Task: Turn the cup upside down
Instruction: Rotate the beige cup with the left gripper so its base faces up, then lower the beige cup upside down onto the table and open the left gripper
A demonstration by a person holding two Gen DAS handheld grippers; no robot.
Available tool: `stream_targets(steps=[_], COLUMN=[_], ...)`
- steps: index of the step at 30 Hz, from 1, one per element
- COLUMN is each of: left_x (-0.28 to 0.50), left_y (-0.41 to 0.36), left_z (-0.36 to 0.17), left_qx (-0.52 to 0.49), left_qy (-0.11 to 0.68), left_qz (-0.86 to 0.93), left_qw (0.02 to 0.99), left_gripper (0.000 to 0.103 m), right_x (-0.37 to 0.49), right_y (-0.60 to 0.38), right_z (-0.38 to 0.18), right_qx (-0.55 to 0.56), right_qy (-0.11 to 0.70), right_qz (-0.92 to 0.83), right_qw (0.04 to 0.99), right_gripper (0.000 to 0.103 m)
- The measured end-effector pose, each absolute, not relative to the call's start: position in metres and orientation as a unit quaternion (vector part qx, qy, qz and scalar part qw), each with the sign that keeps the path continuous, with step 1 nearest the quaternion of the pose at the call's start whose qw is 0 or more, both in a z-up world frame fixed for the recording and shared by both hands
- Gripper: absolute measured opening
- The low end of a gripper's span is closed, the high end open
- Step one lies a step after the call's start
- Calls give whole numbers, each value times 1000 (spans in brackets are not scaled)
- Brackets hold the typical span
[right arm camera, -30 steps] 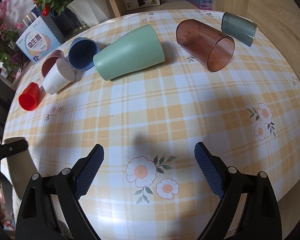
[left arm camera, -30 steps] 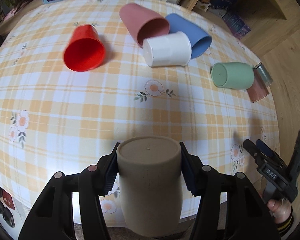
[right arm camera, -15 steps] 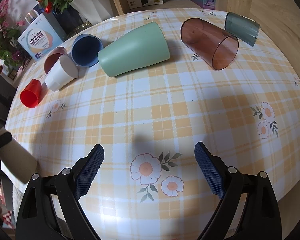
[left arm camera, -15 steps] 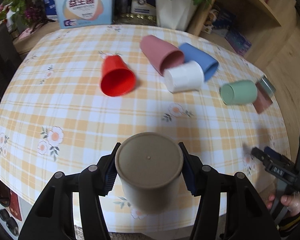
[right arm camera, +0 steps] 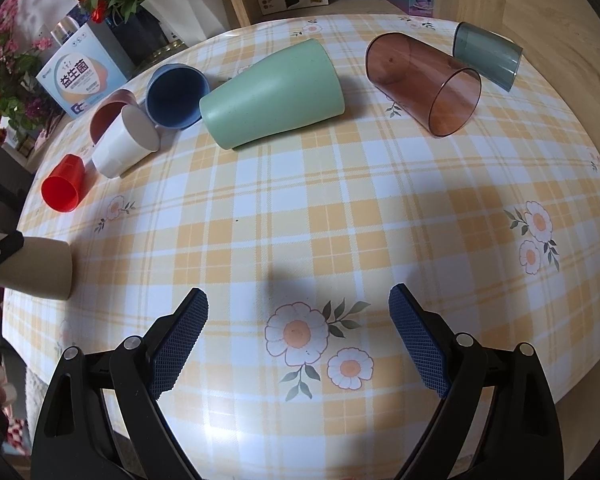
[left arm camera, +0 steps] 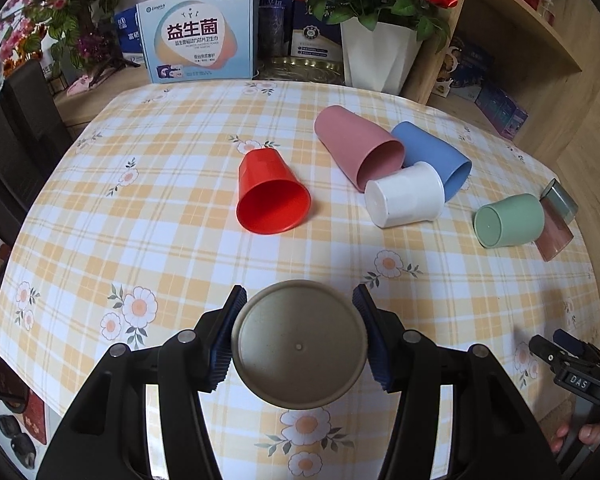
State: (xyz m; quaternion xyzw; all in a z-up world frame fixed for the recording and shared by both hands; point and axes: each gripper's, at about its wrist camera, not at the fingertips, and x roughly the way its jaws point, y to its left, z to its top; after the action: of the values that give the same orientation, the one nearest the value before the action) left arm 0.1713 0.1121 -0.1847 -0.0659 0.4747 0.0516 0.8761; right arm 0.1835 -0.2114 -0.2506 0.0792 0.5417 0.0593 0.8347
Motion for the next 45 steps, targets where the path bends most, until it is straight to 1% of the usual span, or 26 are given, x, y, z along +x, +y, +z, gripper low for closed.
stream_targets(steps=[10, 36, 38, 39, 40, 41, 42, 43, 45], left_x=[178, 179, 179, 180, 180, 180, 180, 179, 178], left_y=[104, 102, 103, 103, 101, 101, 100, 99, 97], left_z=[-188, -191, -190, -190, -189, -188, -186, -183, -178], left_qx=[-41, -37, -40, -41, -41, -41, -42, -42, -40], left_qy=[475, 483, 486, 487, 487, 487, 485, 482, 478], left_qz=[71, 80, 77, 75, 74, 71, 70, 70, 68], left_qw=[876, 871, 870, 869, 869, 869, 871, 872, 875], left_gripper=[53, 54, 57, 64, 74, 80, 90, 94, 97], right_x=[183, 181, 180, 179, 178, 178, 177, 175, 173], right_y=[-213, -215, -216, -217, -218, -218, -219, -220, -223], right_z=[-252, -251, -248, -246, -243, -241, -238, -234, -228], right_qx=[80, 82, 81, 81, 82, 83, 82, 82, 83], right_qy=[544, 543, 541, 539, 536, 535, 532, 528, 521], right_qz=[59, 57, 55, 55, 56, 56, 56, 55, 53], right_qw=[833, 834, 836, 837, 838, 839, 841, 844, 848], right_gripper=[89, 89, 89, 89, 89, 89, 89, 89, 89])
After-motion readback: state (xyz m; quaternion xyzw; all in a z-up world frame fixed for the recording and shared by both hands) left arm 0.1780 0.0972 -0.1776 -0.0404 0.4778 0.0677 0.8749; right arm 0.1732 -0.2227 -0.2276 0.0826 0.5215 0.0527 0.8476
